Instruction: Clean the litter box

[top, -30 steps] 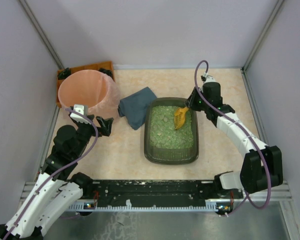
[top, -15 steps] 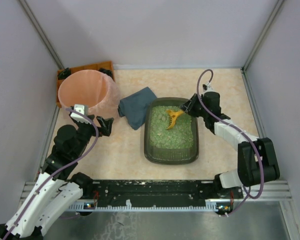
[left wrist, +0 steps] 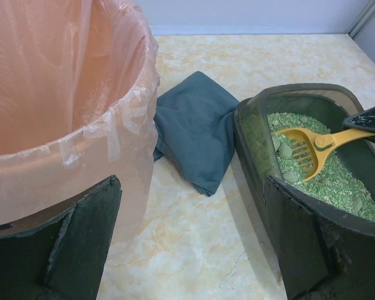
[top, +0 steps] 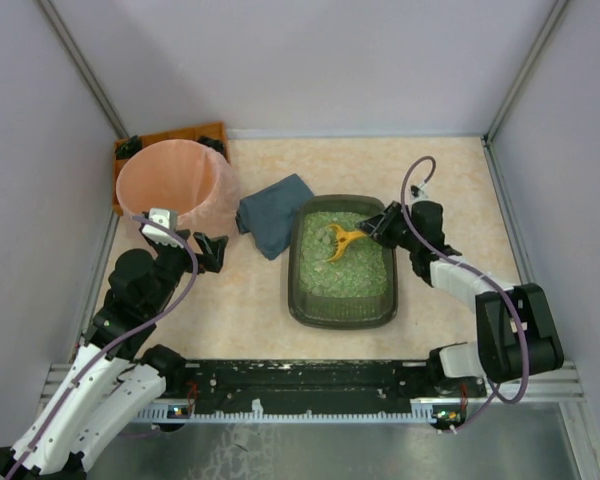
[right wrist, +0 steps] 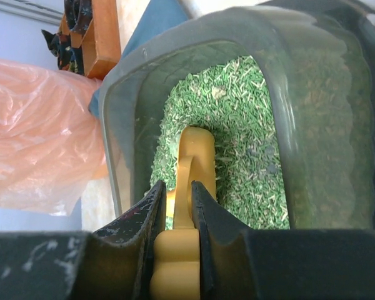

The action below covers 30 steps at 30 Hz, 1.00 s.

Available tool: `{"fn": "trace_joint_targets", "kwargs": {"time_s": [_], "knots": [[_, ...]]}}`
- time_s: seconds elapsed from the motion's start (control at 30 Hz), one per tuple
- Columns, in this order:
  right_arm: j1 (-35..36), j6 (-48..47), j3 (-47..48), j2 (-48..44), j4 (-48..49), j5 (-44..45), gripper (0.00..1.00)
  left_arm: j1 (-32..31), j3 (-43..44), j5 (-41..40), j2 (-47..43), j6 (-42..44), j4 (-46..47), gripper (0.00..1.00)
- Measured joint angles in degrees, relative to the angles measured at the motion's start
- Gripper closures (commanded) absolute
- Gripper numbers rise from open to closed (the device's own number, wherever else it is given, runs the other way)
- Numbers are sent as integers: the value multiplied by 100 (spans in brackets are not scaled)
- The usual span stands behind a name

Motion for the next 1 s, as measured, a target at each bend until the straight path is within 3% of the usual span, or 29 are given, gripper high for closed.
{"fn": "trace_joint_targets", "kwargs": {"time_s": [1.0], "knots": [[-1539,813,-955,-1991,-243,-1690,100,0,-42,140,0,-192,105,0]]}}
